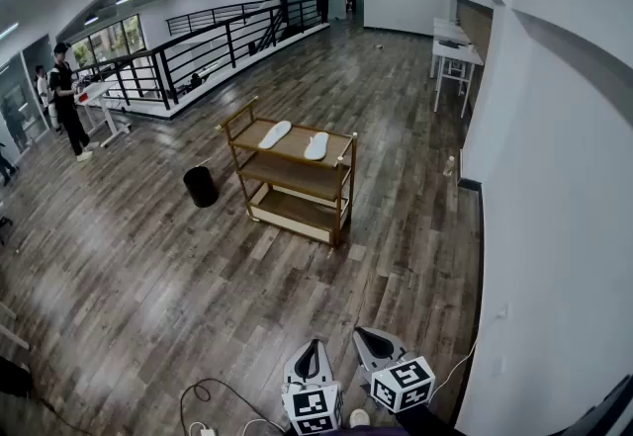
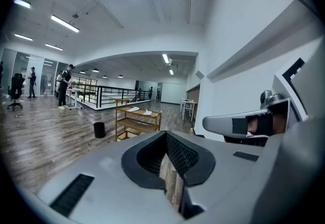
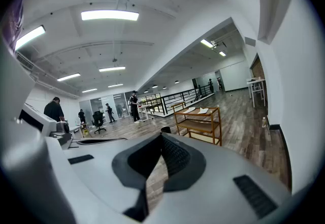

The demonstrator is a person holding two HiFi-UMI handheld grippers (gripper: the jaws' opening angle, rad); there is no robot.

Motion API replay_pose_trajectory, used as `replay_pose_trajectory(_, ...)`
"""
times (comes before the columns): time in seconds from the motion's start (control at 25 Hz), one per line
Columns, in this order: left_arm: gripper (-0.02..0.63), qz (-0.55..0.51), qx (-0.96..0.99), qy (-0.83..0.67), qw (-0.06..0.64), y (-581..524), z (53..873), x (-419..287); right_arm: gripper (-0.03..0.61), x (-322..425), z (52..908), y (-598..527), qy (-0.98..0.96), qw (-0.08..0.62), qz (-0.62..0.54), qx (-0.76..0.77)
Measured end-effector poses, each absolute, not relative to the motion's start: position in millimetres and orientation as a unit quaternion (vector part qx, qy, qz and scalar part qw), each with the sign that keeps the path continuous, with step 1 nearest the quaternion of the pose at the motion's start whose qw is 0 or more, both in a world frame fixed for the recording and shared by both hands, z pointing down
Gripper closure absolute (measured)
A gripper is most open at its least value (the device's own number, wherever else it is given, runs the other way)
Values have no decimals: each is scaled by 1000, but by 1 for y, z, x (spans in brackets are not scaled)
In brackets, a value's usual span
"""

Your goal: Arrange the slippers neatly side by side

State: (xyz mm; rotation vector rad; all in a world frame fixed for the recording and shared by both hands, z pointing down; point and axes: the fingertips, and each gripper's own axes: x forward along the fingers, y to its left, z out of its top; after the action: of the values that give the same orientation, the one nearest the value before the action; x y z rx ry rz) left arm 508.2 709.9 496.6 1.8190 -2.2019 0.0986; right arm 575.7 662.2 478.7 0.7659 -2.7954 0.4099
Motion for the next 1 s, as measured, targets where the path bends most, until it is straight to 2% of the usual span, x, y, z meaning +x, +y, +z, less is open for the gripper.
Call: replay_pose_trajectory(1.0,614,27,611,-774,164,721,497,487,580,577,485,654,-931,101,156,316)
